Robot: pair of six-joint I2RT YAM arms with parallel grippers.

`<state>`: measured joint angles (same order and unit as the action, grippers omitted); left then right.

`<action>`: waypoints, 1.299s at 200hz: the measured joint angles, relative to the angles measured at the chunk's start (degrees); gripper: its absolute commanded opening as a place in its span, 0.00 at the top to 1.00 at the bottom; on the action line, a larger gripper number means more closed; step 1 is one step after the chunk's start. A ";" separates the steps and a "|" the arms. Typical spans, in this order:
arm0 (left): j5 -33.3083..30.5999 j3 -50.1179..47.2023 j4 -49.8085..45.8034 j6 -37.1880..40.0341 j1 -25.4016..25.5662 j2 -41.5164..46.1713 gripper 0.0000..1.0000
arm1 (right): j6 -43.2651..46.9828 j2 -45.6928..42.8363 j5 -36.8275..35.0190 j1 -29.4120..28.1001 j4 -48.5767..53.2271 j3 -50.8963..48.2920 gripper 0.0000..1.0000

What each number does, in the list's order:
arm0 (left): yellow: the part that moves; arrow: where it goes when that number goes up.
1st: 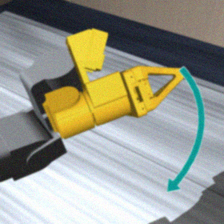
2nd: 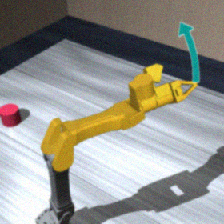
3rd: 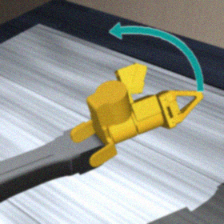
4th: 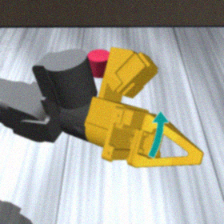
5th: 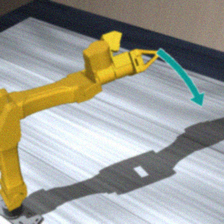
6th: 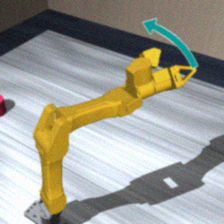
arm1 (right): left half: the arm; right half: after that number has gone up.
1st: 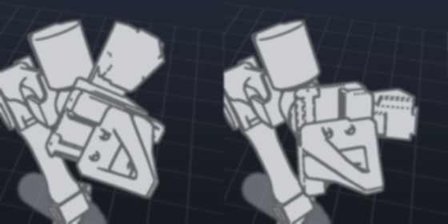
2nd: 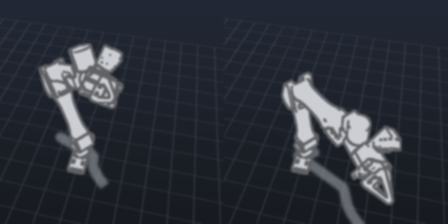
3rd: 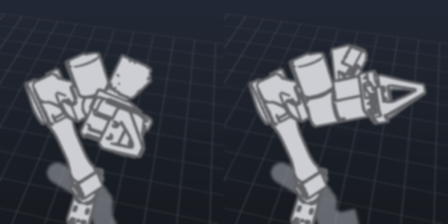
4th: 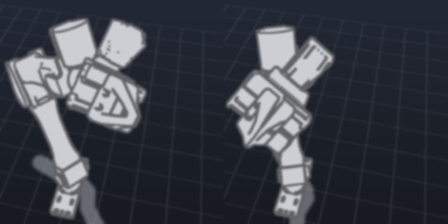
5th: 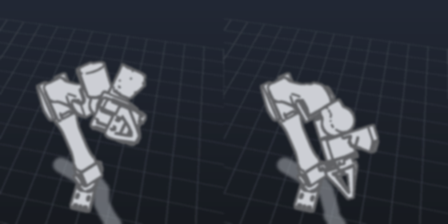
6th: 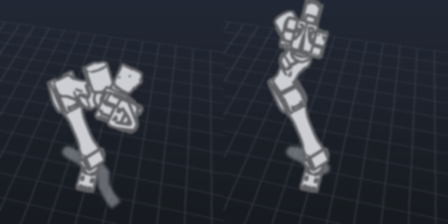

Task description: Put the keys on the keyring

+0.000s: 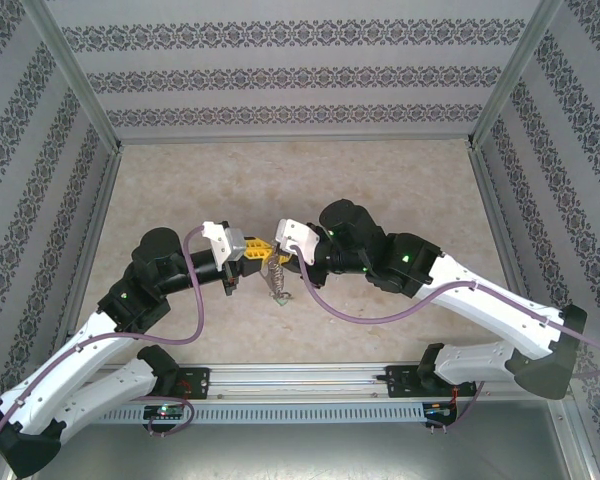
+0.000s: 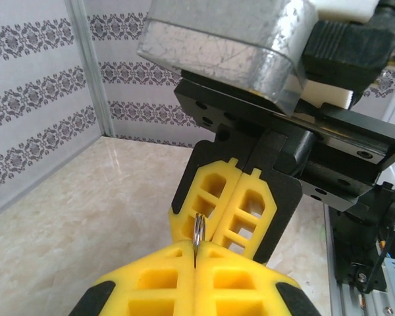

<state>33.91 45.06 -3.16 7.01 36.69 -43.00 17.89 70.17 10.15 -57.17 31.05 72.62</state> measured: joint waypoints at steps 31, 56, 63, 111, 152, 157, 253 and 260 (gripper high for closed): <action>0.81 -0.37 1.05 -0.26 0.00 0.00 1.00 | 0.02 0.07 1.22 0.04 -0.17 0.00 1.00; 1.05 -0.37 1.16 -0.28 0.00 0.07 1.00 | 0.00 -0.04 1.22 0.04 -0.63 -0.02 1.00; 1.09 -0.37 1.16 -0.28 0.00 0.13 1.00 | 0.00 -0.17 1.14 0.04 -0.68 0.00 1.00; 1.20 -0.37 1.09 -0.22 0.00 0.61 1.00 | 0.02 -3.52 -0.02 0.04 -0.81 -0.02 1.00; 1.22 -0.37 1.07 -0.15 0.00 0.74 1.00 | 0.02 -4.59 -0.02 0.04 -0.85 -0.02 1.00; 1.22 -0.37 1.07 -0.09 0.00 0.74 1.00 | 0.02 -4.59 -0.02 0.04 -0.83 -0.02 1.00; -2.34 -0.37 -2.64 3.37 0.00 0.48 1.00 | 0.83 -4.48 -2.89 0.02 1.33 1.49 1.00; -2.56 -0.37 -2.62 3.50 0.00 0.31 1.00 | 0.96 -4.37 -3.15 0.02 1.53 1.60 1.00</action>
<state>31.35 44.69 -5.78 10.50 36.69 -42.70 18.85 65.80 7.01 -57.14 32.58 74.22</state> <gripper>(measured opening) 0.052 0.064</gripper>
